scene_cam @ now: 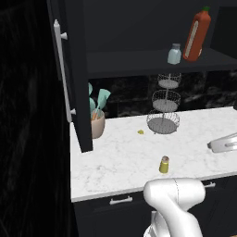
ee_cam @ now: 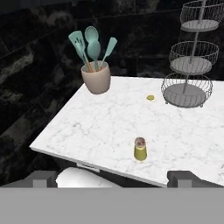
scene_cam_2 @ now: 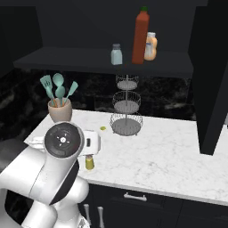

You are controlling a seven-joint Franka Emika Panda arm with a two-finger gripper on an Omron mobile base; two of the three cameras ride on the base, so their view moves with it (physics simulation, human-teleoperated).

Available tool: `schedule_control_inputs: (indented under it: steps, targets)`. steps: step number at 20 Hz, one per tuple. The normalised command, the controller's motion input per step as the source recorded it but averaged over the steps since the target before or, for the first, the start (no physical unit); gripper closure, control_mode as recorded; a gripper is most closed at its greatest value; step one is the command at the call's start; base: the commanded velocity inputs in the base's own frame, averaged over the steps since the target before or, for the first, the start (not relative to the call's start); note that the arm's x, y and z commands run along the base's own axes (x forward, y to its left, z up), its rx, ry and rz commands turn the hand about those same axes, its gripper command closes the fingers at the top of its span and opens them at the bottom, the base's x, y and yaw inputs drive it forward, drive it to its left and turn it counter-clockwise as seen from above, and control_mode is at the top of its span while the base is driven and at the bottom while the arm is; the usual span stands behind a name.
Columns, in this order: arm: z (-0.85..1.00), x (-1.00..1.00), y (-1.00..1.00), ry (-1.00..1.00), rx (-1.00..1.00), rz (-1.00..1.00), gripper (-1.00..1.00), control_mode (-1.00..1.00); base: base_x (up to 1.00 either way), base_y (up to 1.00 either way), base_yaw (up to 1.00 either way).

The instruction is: Put the shaker and condiment bottle from the counter next to their counterparts in the cabinet.

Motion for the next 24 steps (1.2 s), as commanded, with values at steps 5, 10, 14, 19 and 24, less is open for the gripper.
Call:
schedule_control_inputs:
  steps: [5, 10, 14, 19, 24]
  targets:
    - [-0.5, -0.13, 0.03, 0.06, 0.0, 0.18, -1.0, -1.0, 0.0, 0.0, 0.0]
    - [-0.5, -0.12, 0.06, 0.02, 0.0, 0.19, -1.0, -1.0, 0.0, 0.0, 0.0]
    - [-0.56, 0.0, 0.14, 0.0, -0.03, 0.19, -1.0, -1.0, 0.0, 0.0, 0.0]
    - [-0.55, 0.0, 0.01, -0.1, 0.0, 0.3, -1.0, -1.0, 0.0, 0.0, 0.0]
    - [-0.34, 0.06, 0.02, -0.04, 0.0, 0.26, -1.0, -1.0, 0.0, 0.0, 0.0]
